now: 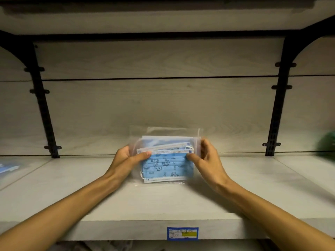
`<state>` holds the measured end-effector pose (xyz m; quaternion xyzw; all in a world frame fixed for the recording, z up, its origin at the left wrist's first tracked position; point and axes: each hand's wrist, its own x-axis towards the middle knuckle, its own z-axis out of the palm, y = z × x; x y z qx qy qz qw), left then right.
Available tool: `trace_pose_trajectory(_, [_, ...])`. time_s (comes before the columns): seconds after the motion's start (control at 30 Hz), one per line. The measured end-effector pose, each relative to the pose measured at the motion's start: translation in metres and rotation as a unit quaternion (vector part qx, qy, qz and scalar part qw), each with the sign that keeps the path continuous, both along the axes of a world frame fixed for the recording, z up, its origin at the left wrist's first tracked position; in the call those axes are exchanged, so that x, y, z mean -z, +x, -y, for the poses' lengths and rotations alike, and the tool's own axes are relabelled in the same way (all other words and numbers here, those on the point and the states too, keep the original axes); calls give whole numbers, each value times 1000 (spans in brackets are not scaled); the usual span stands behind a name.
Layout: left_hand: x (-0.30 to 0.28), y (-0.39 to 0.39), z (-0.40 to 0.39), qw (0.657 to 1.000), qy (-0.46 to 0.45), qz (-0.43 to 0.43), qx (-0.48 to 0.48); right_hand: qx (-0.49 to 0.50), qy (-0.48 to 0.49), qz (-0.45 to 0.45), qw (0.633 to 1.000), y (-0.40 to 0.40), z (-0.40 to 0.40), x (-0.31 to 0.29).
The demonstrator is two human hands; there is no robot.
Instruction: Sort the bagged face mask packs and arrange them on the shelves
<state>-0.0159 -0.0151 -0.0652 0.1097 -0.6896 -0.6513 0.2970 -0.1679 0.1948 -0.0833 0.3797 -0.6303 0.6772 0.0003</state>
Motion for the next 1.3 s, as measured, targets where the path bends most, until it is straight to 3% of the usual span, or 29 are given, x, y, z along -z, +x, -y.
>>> trace_pose_trajectory(0.3, [17, 9, -6, 999, -44, -30, -2, -18, 78, -23, 996, 6, -11, 7])
trace_pose_trajectory(0.63, [16, 17, -8, 994, -108, -9, -10, 55, 158, -82, 982, 8, -22, -10])
trace_pose_trajectory(0.77, [-7, 20, -5, 985, -168, 4, -34, 129, 134, -226, 956, 8, -30, -59])
trace_pose_trajectory(0.87, [-34, 15, -8, 964, -262, -14, -39, 93, 250, -349, 898, 15, -29, -90])
trace_pose_trajectory(1.0, [-65, 0, -14, 938, -345, -34, -19, 48, 370, -331, 867, 16, -28, -100])
trace_pose_trajectory(1.1, [-71, -21, -23, 928, -357, -15, -105, 67, 315, -236, 917, 7, -40, -91])
trace_pose_trajectory(1.2, [-58, -43, -41, 967, -206, 33, -145, 73, 249, -67, 963, -7, -61, -80])
trace_pose_trajectory(1.3, [-36, -59, -72, 982, -27, 184, 24, 122, 206, 81, 968, -24, -89, -68])
